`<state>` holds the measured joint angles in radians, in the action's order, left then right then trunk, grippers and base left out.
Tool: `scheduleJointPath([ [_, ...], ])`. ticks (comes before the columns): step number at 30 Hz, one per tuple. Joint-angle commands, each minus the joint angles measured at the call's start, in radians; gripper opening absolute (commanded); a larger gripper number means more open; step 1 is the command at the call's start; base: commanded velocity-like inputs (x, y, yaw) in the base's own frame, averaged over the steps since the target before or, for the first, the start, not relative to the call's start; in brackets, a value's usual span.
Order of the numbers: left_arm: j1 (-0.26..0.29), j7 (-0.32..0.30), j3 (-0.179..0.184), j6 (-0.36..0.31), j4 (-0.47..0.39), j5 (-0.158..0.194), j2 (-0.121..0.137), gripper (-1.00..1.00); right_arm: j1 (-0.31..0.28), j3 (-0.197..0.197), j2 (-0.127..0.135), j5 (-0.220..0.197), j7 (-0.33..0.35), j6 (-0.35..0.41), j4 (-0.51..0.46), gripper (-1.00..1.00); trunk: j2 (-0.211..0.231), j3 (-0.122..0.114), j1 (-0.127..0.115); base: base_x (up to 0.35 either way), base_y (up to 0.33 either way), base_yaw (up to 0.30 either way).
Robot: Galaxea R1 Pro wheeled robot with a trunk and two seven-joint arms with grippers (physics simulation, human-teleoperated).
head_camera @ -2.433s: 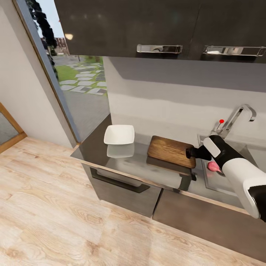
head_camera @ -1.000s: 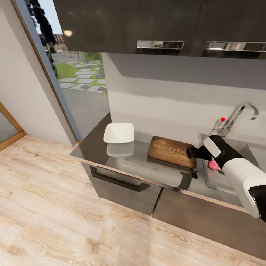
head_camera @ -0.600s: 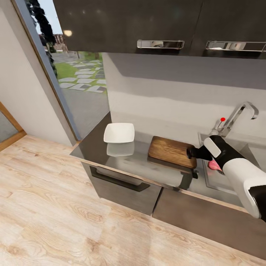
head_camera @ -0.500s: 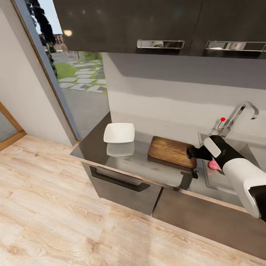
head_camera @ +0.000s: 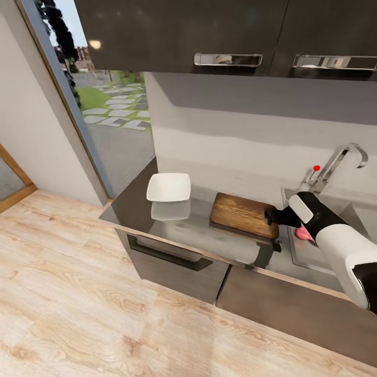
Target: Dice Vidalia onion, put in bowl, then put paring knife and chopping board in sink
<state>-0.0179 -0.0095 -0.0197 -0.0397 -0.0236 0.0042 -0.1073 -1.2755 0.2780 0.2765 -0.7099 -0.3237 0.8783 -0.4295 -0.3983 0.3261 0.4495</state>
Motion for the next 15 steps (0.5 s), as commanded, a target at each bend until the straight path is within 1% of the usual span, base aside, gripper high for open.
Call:
scheduleJointPath([
  [1,-0.001,-0.001,-0.002,-0.004,-0.002,0.000,0.000,1.00,-0.001,0.007,0.001,-0.011,-0.008,0.002,-0.001,-1.00,-0.002,0.002,0.001,0.000,0.000,0.000],
  [15,-0.001,-0.001,-0.002,-0.004,-0.002,0.000,0.000,1.00,-0.001,0.007,0.001,-0.011,-0.008,0.002,-0.001,-1.00,-0.002,0.008,0.001,0.000,0.000,0.000],
])
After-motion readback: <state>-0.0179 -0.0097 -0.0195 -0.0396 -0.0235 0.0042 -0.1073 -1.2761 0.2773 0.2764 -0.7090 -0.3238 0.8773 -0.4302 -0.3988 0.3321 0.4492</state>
